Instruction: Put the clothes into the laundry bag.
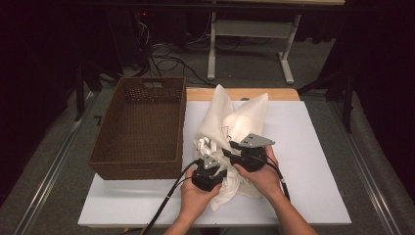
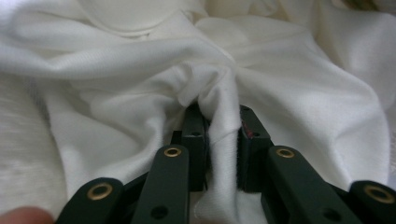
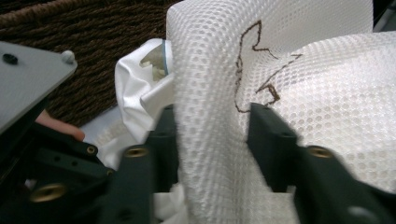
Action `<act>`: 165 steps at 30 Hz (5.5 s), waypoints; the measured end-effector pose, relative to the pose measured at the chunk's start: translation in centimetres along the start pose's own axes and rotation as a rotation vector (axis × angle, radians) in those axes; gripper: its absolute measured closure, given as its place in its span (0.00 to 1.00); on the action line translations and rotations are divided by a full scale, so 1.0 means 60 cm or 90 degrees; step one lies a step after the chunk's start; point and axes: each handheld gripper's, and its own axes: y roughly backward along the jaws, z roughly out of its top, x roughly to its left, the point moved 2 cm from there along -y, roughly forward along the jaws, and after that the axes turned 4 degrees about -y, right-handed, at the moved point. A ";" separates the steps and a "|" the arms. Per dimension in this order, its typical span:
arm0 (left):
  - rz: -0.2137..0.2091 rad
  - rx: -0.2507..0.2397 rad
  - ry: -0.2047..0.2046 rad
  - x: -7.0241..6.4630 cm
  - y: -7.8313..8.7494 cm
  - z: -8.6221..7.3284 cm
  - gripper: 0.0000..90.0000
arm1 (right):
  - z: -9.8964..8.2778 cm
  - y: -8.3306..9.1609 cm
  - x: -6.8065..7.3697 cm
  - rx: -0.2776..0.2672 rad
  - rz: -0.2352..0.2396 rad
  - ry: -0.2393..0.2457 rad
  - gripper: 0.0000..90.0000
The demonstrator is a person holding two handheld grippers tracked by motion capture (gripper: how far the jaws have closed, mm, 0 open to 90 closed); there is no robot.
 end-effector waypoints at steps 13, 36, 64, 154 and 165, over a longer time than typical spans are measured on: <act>-0.038 -0.029 0.048 -0.051 -0.027 0.014 0.89 | -0.016 0.034 -0.023 -0.024 0.066 -0.049 0.98; 0.093 -0.040 0.028 0.032 0.098 -0.043 0.55 | -0.036 0.040 -0.031 -0.024 0.065 -0.053 0.97; 0.066 0.002 0.057 0.056 0.167 -0.105 0.97 | -0.051 0.083 -0.014 -0.021 0.098 -0.071 0.98; 0.121 -0.073 -0.014 -0.025 -0.022 0.026 0.86 | -0.060 0.056 0.001 0.014 0.151 -0.113 0.98; 0.065 -0.099 -0.028 -0.011 0.007 0.009 0.49 | -0.062 0.057 -0.013 0.008 0.129 -0.121 0.98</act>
